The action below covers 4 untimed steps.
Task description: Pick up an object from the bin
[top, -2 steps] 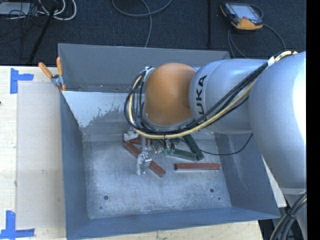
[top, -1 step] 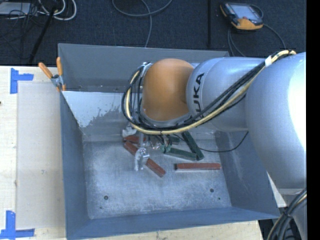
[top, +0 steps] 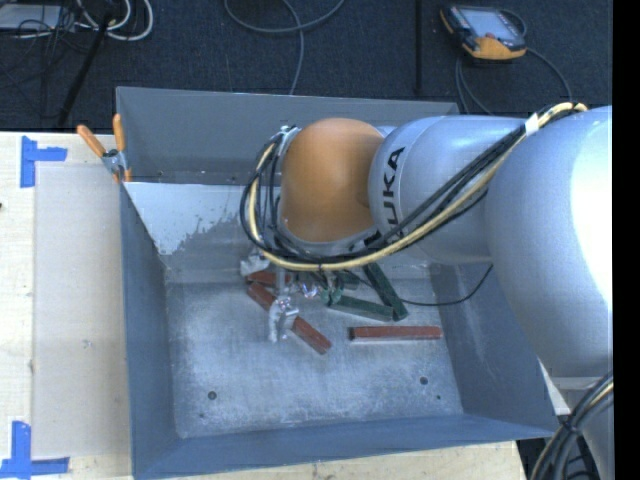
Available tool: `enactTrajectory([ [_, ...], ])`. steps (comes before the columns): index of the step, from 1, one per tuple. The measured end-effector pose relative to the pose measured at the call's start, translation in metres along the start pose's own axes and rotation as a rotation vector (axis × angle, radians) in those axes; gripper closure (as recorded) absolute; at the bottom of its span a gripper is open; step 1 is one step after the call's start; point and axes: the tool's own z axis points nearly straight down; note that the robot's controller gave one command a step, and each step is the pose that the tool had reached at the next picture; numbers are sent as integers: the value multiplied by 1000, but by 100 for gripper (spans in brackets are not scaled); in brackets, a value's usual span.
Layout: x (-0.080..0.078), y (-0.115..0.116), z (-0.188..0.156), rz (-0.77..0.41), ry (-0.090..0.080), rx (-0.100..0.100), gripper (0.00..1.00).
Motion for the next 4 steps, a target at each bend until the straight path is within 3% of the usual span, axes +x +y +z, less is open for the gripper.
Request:
enactTrajectory([
  [1, 12, -26, -13, -136, 4, -7, 0],
  [2, 24, -44, 7, 43, -9, -2, 100],
  [3, 25, -43, 7, 44, -6, -4, 0],
  [4, 25, -43, 7, 44, -6, -4, 0],
])
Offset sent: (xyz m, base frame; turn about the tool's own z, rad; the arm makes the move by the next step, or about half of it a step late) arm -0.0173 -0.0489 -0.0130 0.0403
